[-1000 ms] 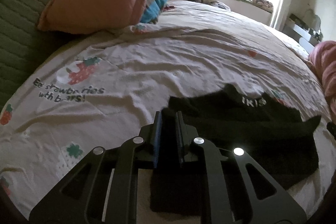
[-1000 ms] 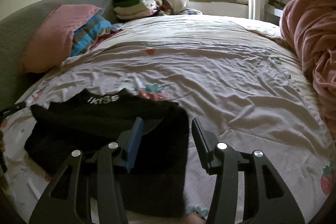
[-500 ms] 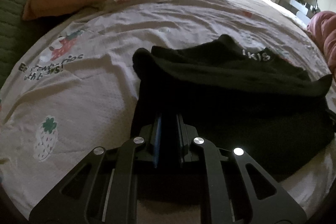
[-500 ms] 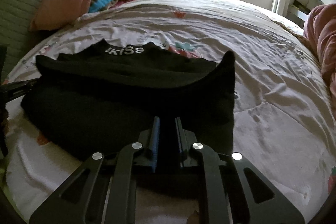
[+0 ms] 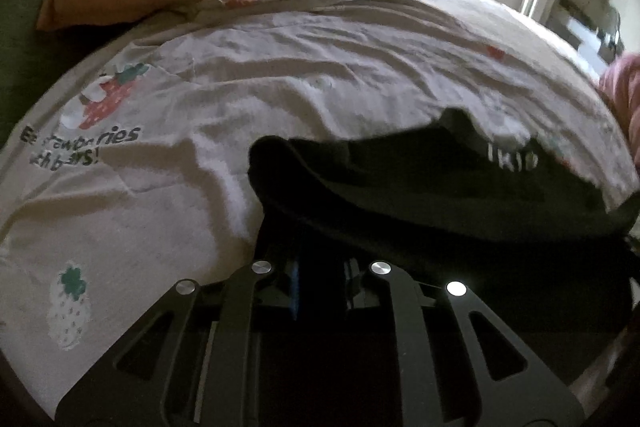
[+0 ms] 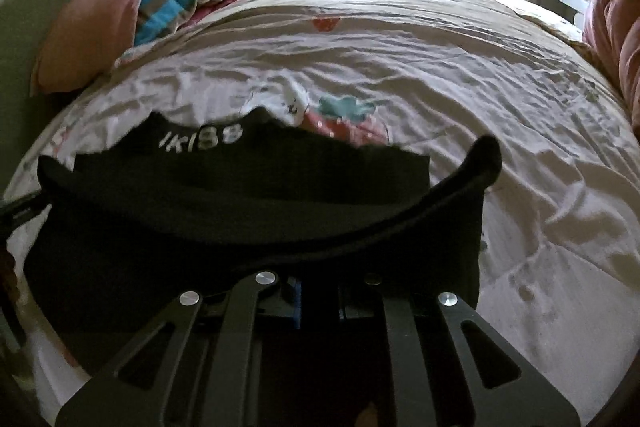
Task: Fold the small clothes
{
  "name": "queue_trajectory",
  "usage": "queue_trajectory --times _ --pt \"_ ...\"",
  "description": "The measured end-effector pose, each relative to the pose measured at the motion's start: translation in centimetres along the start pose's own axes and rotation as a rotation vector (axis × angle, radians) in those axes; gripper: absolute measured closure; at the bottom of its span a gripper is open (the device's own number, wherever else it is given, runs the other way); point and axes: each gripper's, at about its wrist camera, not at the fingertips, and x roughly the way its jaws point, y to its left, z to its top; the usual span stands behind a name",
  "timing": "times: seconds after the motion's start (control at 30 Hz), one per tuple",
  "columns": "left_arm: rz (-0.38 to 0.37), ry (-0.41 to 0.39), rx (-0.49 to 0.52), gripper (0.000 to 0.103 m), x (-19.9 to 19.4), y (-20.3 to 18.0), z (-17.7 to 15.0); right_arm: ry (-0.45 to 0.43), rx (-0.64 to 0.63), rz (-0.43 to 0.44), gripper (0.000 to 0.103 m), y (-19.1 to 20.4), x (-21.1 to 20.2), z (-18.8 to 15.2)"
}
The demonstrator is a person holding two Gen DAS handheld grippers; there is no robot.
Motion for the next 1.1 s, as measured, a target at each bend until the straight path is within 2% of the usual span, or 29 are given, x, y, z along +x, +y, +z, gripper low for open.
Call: queue_trajectory --times 0.13,0.4,0.43,0.47,0.53,0.6,0.7,0.77,0.83,0.87,0.9,0.93,0.97,1.1 --pt "-0.013 -0.04 -0.042 0.091 -0.3 0.9 0.8 -0.012 0.018 -0.022 0.092 -0.7 0.4 1.2" --pt "-0.009 -0.08 -0.05 0.072 -1.3 2.5 1.3 -0.056 0.068 -0.096 0.091 -2.9 0.0 1.9" --pt "0.002 -0.076 -0.053 0.069 -1.0 2.8 1.2 -0.055 0.068 -0.113 0.085 -3.3 -0.2 1.9" --pt "0.014 -0.071 -0.059 0.062 -0.9 3.1 1.2 -0.053 0.067 -0.127 0.069 -3.5 -0.3 1.8" --pt "0.019 -0.057 -0.076 0.055 -0.3 3.8 1.1 -0.042 0.069 -0.151 0.048 -4.1 -0.2 1.8" --pt "0.008 -0.039 -0.086 0.044 0.2 4.2 1.0 -0.023 0.071 -0.162 0.048 -4.7 -0.1 1.8" --pt "-0.019 -0.012 -0.077 0.042 1.3 4.3 0.8 -0.003 0.063 -0.15 0.048 -4.9 0.4 1.8" --pt "-0.034 -0.005 -0.064 0.042 1.8 4.0 0.7 0.006 0.071 -0.145 0.054 -5.2 0.8 1.7" --pt "-0.043 -0.002 -0.058 0.044 2.2 3.9 0.5 0.01 0.082 -0.131 0.068 -5.3 1.0 1.6" --pt "-0.05 -0.004 -0.054 0.054 2.3 3.8 0.4 0.008 0.078 -0.141 0.074 -5.3 1.1 1.5" --pt "-0.061 -0.008 -0.051 0.07 2.4 3.8 0.4 0.003 0.068 -0.157 0.08 -5.1 1.1 1.4" --pt "-0.071 -0.015 -0.049 0.077 2.3 3.8 0.3 -0.002 0.061 -0.161 0.091 -5.0 1.0 1.4" --pt "-0.073 -0.024 -0.043 0.094 2.2 3.6 0.3 -0.012 0.056 -0.162 0.093 -4.8 0.9 1.4" --pt "-0.058 -0.074 0.002 0.099 1.1 2.7 0.5 -0.054 0.075 -0.16 0.095 -5.0 -0.2 1.5"
